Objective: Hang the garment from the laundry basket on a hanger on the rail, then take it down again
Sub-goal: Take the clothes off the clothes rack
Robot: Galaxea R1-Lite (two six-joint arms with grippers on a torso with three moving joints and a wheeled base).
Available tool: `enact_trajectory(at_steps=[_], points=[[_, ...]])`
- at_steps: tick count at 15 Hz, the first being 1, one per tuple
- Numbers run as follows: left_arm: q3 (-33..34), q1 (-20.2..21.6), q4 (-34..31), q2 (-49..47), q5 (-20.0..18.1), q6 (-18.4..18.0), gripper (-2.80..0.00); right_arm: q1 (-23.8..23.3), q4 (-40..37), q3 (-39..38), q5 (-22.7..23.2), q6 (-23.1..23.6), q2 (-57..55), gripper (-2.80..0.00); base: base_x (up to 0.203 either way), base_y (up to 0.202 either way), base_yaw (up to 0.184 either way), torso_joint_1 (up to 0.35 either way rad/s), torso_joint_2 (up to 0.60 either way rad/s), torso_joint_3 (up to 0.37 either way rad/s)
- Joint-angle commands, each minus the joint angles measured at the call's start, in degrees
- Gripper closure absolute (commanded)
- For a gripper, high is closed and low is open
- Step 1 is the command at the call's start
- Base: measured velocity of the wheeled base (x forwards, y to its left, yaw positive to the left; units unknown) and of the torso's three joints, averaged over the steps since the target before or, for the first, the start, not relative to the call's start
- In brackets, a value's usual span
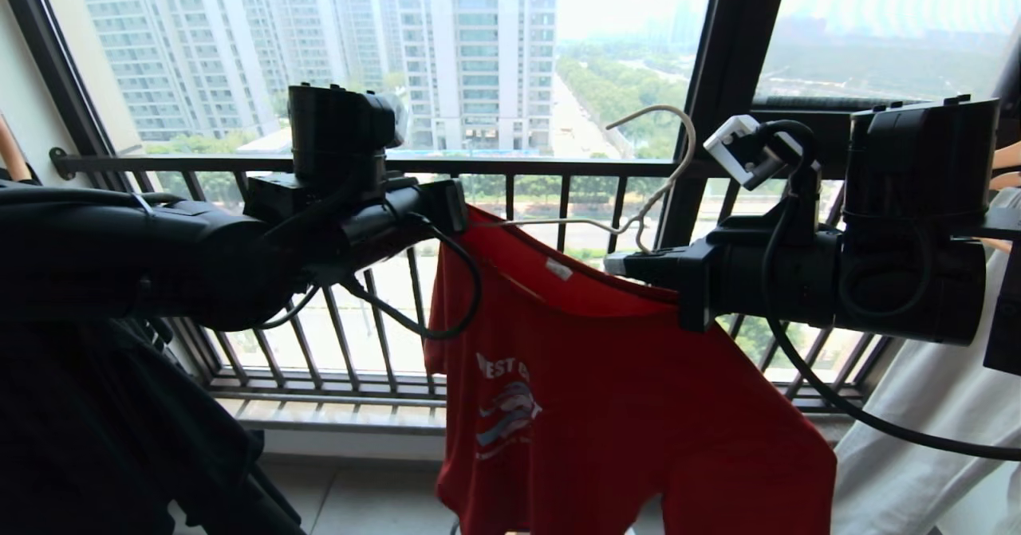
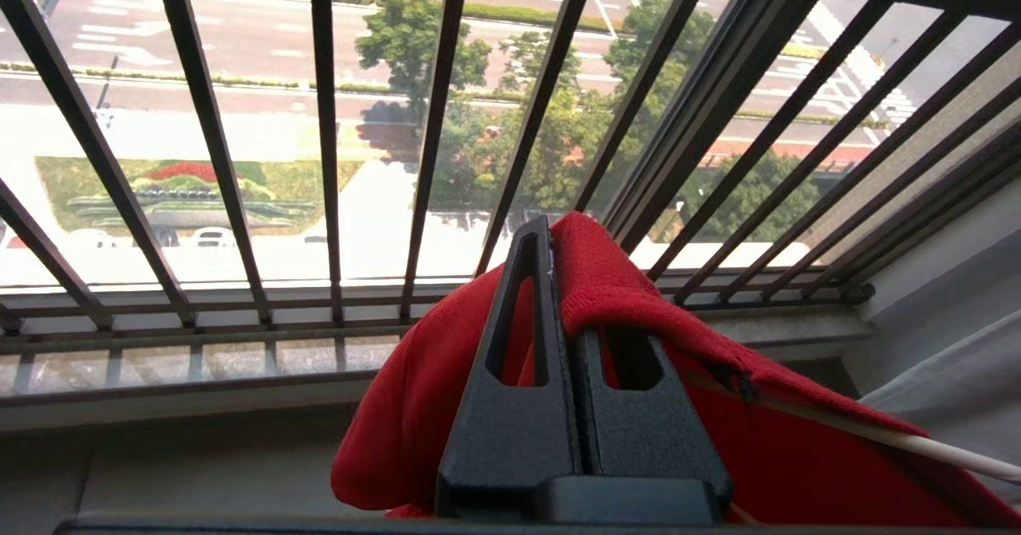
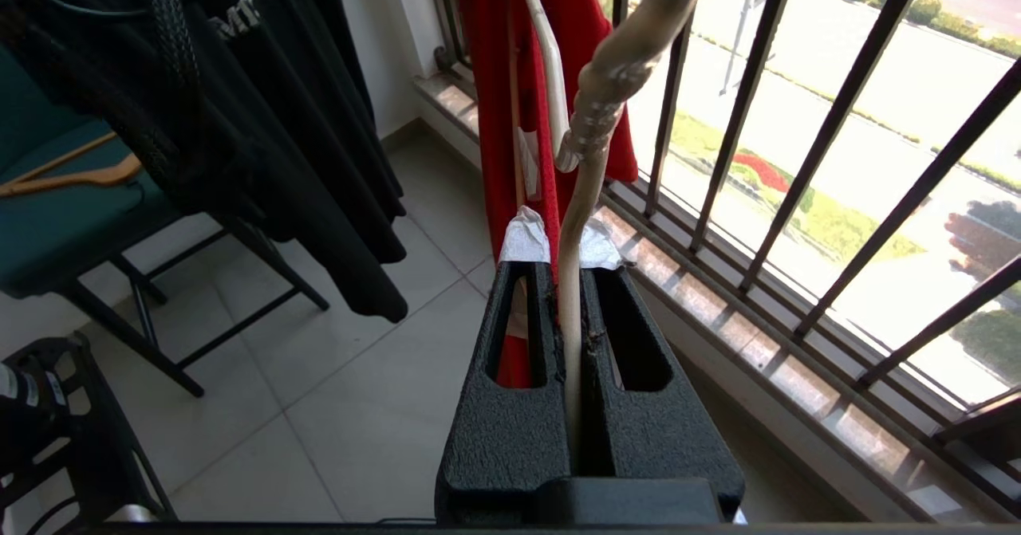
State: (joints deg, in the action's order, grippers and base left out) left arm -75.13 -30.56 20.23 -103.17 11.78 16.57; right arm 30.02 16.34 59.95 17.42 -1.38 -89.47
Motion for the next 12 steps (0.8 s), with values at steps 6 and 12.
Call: enact_trajectory(at_steps=[6,12], points=[[1.6,11.0,0.1,0.6,-24.4,7.2,0.00,-0.1,0.1,0.2,0.1,0.0,-0.1,0.00,0.000,0.000,0.000,0.000,0.00,0.000],[1.5,14.0,0.2,-1.0,-30.2,10.5,0.00,-0.1,0.1,0.1,0.1,0.0,-0.1,0.00,0.000,0.000,0.000,0.000,0.00,0.000]])
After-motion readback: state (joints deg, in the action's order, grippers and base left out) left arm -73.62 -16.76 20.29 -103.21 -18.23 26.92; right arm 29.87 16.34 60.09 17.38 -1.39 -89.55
